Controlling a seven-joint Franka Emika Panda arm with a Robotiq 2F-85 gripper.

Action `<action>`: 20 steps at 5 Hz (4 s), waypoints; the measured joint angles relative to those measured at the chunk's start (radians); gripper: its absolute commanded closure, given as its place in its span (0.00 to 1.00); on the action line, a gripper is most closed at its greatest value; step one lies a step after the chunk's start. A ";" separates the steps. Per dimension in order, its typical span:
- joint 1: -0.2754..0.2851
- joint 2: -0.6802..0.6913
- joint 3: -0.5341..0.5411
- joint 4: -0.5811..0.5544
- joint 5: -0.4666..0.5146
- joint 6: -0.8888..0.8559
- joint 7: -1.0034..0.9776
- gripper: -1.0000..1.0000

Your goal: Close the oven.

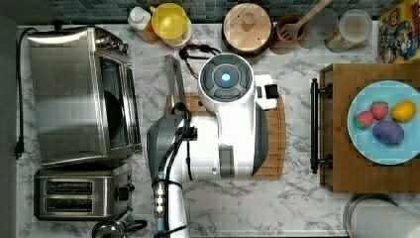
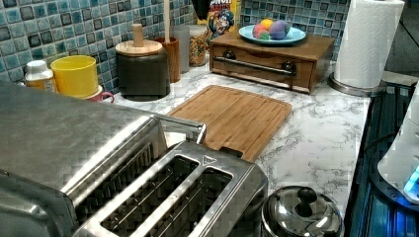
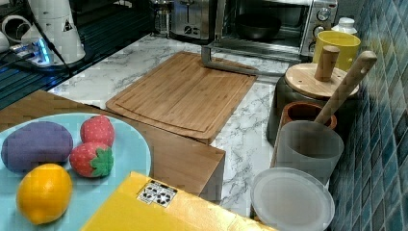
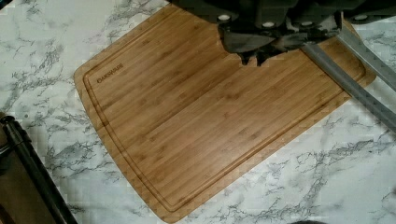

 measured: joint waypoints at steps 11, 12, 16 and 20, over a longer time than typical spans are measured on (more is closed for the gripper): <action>-0.159 0.332 0.018 -0.162 0.934 0.367 -1.383 1.00; -0.166 0.394 0.028 -0.150 0.975 0.425 -1.400 1.00; -0.217 0.529 0.105 -0.129 1.135 0.416 -1.518 1.00; -0.168 0.552 0.080 0.003 0.909 0.220 -1.417 1.00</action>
